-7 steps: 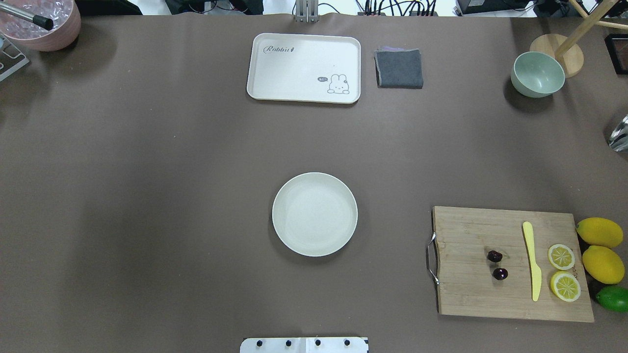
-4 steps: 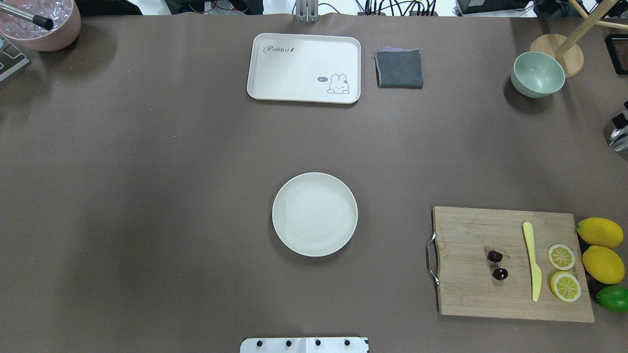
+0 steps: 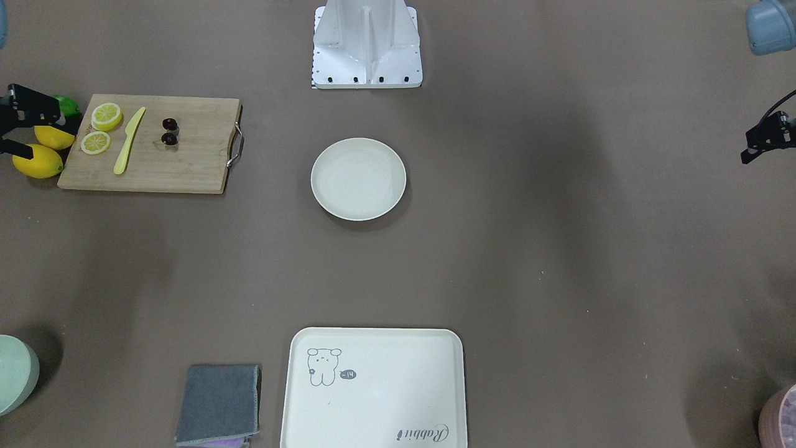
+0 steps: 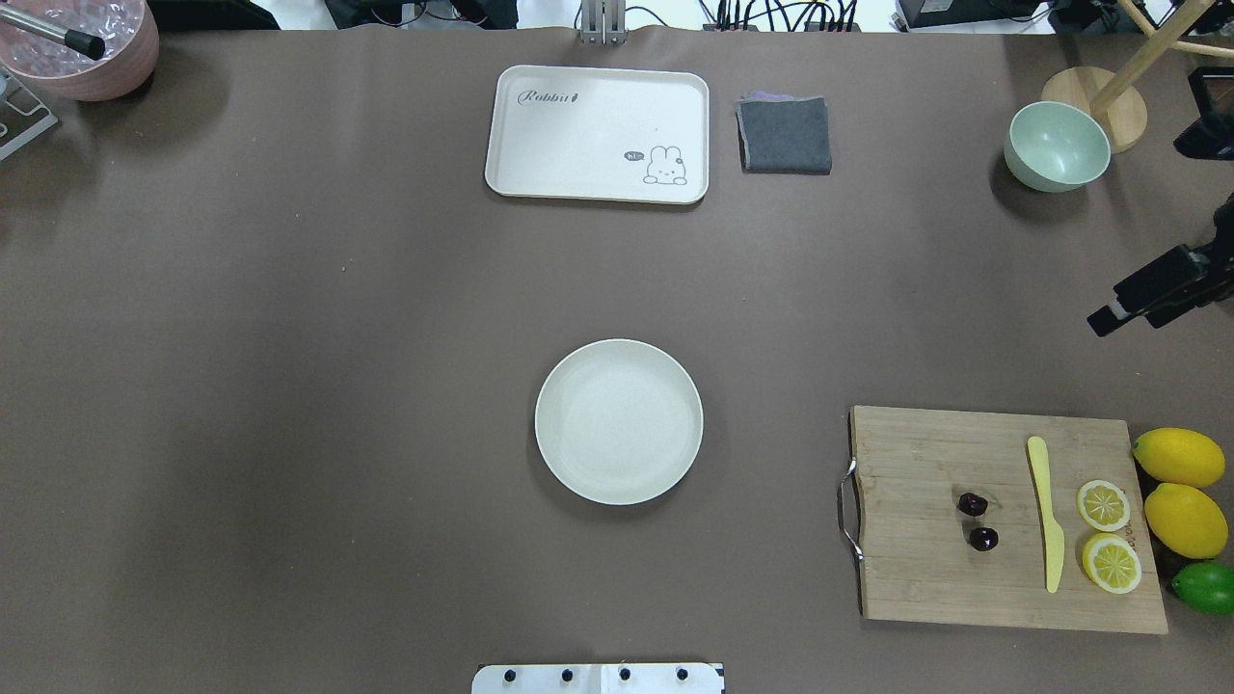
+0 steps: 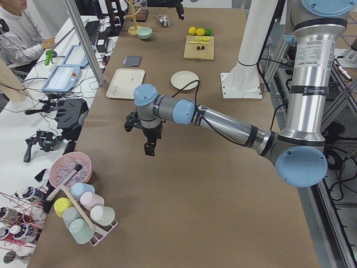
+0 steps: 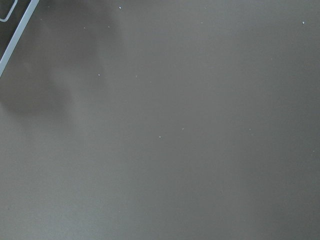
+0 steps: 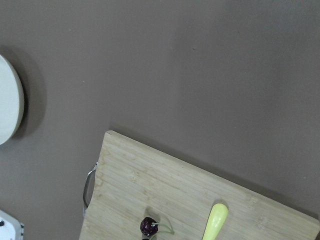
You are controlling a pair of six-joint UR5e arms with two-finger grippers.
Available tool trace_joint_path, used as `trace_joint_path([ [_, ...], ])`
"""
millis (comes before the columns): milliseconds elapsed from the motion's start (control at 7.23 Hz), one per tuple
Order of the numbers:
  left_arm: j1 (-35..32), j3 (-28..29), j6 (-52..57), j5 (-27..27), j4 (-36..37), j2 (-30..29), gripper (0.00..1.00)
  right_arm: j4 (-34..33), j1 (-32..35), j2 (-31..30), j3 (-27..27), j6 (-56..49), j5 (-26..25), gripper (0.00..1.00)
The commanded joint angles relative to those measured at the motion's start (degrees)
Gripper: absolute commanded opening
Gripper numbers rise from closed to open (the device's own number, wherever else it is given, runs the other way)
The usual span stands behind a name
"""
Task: Place red cherry on plate
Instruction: 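Move the right gripper over the cherries on the bamboo cutting board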
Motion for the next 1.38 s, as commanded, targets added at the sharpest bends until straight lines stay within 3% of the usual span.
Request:
trace_joint_path([
  [0, 0.1, -0.4, 0.1, 0.1, -0.2, 0.8, 0.99, 15.6, -9.0, -2.9, -0.6, 18.6, -8.7, 1.0],
  [553, 0.4, -0.5, 0.0, 0.1, -0.3, 0.8, 0.99, 37.5, -22.0, -6.8, -4.9, 39.6, -20.8, 1.0],
  [1245, 0.6, -0.5, 0.1, 0.1, -0.6, 1.0, 0.99, 41.1, -31.4, -11.4, -0.2, 54.9, -31.8, 1.0],
])
